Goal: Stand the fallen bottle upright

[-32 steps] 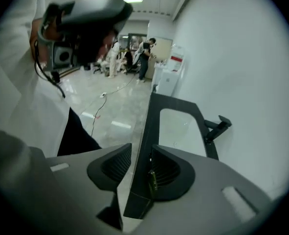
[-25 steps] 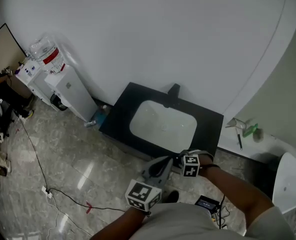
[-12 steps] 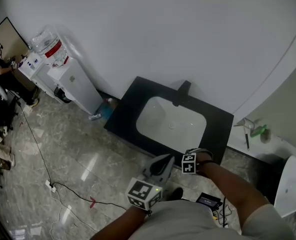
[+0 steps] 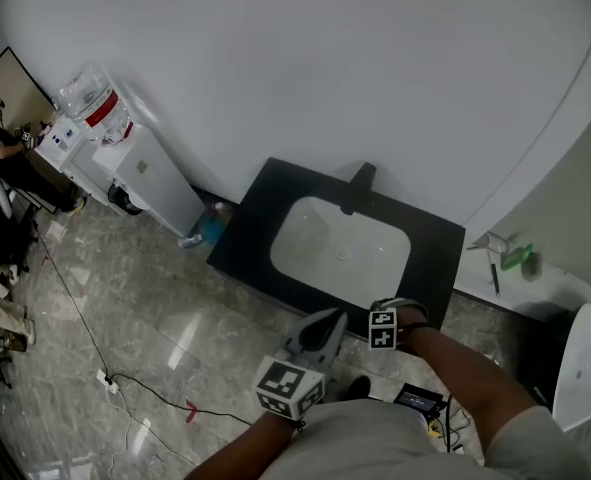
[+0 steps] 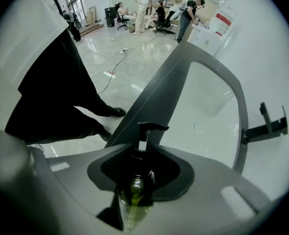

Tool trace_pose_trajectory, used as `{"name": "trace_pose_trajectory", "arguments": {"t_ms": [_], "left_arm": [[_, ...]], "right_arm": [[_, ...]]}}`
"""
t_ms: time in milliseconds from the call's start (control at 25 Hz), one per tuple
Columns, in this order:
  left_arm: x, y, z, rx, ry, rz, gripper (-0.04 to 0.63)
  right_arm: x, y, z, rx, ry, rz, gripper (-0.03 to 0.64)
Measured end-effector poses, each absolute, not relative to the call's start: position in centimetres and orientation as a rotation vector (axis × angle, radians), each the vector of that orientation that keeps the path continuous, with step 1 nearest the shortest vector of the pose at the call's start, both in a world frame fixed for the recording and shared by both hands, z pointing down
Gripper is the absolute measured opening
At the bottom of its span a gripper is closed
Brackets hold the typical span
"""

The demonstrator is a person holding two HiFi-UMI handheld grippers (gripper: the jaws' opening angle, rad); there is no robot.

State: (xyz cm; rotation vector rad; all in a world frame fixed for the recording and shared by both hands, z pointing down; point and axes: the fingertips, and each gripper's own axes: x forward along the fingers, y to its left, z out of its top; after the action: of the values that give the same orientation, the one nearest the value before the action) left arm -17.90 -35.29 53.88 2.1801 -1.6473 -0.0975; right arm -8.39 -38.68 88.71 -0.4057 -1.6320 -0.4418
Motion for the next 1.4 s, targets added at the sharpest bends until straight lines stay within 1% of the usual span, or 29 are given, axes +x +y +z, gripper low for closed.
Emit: {"name": "trace_pose_trajectory", "arguments": {"t_ms": [200,360,640,840,1120,1400], "left_arm": [[-16.9,-35.3,52.9,2.215,-1.633,-0.099,0.009],[-14.9,-35.9,52.0,2.265,-1.605,-0.091,0.009],[-10.4,-37.6,49.7,2.389,-1.527,-0.067,0.009],[-6.8,-38.5,48.9,2.455,-1.457,-0.051,0.009],[-3.9,-39.4,48.1,2.515,-1.379,0.017,0.009],[-4.6,-39.3,47.3,2.528,-1.384,-0.011,0.009]], "right_arm": [[-8.2,-40.1,85.3,-0.240,-1.792,-0.379,0.118],[-6.4,-42.8,82.5,-0.018,-1.944,-0.296,0.118],[0.4,-46.3,78.1,0.504,-2.210,-0.004,0.118],[5.5,-46.5,77.2,0.754,-2.345,0.170,0.118],[7.5,-46.8,76.4,0.877,-2.436,0.247,0.124],[8.0,-45.5,76.1,0.872,-2.408,0.227,0.158]]}}
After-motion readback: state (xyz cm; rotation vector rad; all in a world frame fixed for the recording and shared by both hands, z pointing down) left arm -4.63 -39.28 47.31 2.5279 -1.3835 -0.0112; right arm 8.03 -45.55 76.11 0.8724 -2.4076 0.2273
